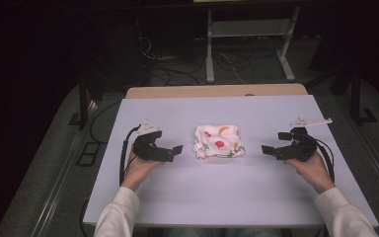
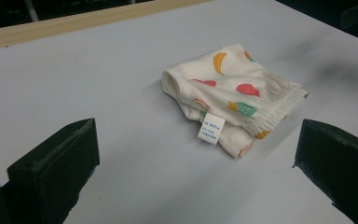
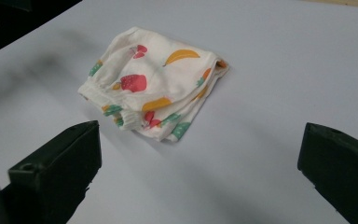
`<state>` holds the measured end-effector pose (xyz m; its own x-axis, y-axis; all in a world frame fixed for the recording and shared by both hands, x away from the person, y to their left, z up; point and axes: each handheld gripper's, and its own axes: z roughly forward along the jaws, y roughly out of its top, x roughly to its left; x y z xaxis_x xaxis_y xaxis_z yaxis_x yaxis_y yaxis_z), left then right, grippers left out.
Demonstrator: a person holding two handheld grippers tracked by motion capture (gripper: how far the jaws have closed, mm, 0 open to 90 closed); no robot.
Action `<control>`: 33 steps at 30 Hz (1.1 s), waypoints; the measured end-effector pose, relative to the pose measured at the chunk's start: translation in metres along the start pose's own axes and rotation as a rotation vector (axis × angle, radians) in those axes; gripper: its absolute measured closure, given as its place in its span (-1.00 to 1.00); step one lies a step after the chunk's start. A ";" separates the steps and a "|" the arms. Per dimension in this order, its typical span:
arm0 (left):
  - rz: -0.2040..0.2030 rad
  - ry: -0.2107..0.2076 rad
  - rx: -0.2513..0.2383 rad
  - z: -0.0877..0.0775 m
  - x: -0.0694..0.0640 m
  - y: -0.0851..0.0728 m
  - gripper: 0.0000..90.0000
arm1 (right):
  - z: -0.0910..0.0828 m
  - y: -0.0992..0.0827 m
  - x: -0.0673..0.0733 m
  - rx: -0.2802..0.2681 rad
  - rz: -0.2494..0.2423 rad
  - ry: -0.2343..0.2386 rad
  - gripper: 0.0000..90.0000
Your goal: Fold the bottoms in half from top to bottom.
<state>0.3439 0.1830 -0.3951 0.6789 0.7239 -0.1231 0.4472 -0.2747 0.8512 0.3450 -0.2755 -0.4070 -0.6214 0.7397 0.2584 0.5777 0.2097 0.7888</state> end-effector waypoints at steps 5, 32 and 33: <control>0.004 -0.005 -0.017 -0.009 -0.003 -0.006 -1.00 | -0.006 -0.008 0.005 -0.009 0.004 0.001 -1.00; 0.031 0.003 -0.048 -0.049 -0.019 -0.061 -1.00 | -0.025 -0.063 0.036 -0.008 -0.023 -0.012 -1.00; 0.032 -0.001 -0.047 -0.050 -0.020 -0.063 -1.00 | -0.026 -0.064 0.036 -0.012 -0.024 -0.011 -1.00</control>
<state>0.2731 0.2171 -0.4210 0.6928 0.7147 -0.0962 0.3976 -0.2672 0.8778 0.2717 -0.2790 -0.4342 -0.6286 0.7419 0.2333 0.5568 0.2198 0.8011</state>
